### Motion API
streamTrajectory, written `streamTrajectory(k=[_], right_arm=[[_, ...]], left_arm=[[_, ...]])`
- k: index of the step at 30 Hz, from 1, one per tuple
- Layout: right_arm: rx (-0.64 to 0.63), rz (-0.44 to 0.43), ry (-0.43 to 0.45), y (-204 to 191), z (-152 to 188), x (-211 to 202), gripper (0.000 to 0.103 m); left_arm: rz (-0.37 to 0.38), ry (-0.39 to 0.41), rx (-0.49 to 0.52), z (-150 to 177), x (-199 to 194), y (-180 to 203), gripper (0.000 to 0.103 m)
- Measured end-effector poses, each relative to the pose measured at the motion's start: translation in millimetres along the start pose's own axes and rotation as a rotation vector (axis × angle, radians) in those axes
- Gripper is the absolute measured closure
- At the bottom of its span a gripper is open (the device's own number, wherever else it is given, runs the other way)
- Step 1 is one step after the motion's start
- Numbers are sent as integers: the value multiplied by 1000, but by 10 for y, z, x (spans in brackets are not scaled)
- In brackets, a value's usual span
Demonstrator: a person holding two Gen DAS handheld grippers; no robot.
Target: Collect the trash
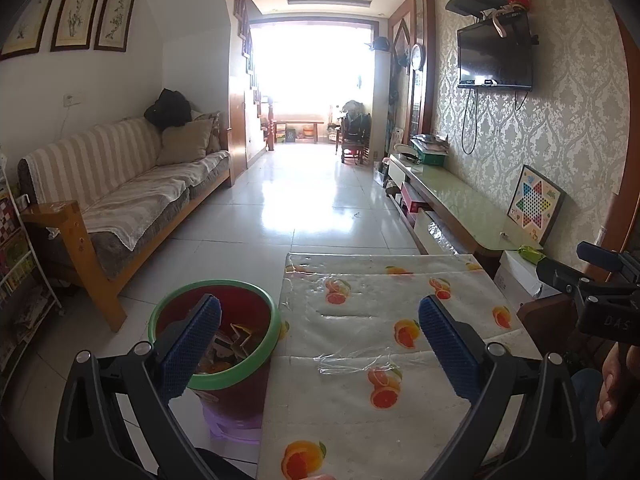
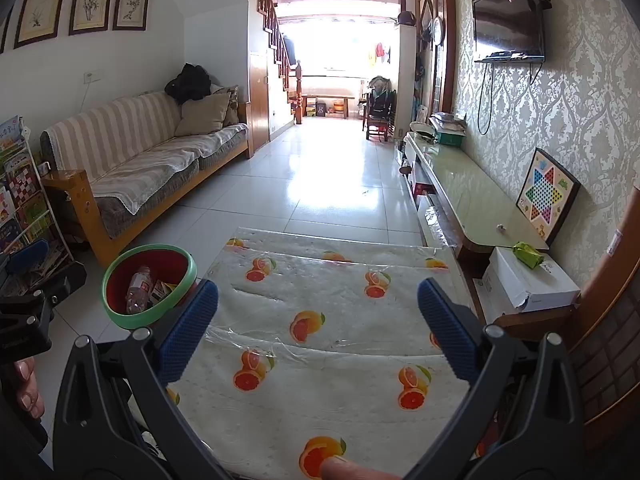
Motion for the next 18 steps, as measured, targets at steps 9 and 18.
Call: streamTrajectory(k=[9, 18], right_arm=[[-6, -2, -4, -14, 2, 25, 5], [-9, -3, -8, -27, 17, 29, 5]], left_arm=[[2, -2, 3, 3, 4, 3, 8], [-4, -6, 1, 10, 16, 6, 8]])
Point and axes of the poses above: each gripper's, at about its wrist camera, not at the fingertips, and x roughly the way its jaws point, y to its right, z to its underside, the point moved 8 cm from there along x, roughly the way its jaws point, and after that the axes turned 4 degrees about -y, right-handed, at the moved point
